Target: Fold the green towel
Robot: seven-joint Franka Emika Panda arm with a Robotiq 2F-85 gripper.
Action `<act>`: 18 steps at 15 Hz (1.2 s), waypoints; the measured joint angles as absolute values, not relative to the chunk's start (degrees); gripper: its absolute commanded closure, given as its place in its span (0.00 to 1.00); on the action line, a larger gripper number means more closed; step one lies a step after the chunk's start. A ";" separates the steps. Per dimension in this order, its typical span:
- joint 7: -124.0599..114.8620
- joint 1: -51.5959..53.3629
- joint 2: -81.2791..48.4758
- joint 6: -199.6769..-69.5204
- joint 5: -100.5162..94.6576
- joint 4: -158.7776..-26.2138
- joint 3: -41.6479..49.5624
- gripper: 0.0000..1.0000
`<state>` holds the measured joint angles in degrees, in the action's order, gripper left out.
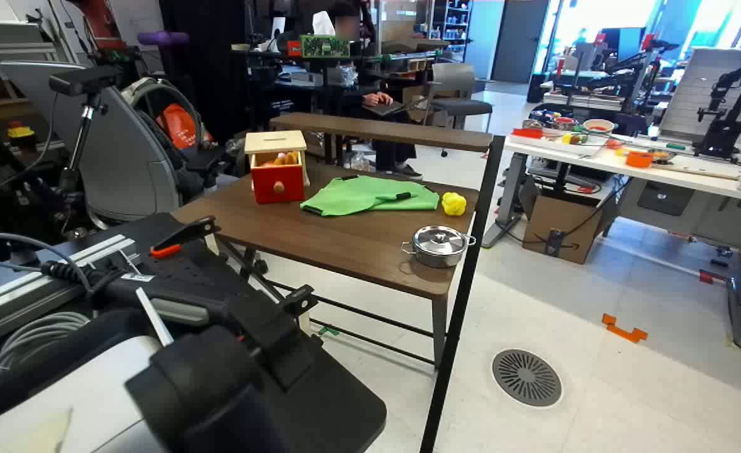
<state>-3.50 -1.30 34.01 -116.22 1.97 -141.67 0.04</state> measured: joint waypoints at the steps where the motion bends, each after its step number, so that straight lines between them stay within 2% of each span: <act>1: -3.50 -1.30 34.01 -116.22 1.97 -141.59 0.04 0.00; 14: -3.50 -1.30 33.87 -116.22 1.85 -141.48 0.02 0.00; 18: -1.44 -0.51 28.84 -118.01 2.00 -140.28 -0.03 0.00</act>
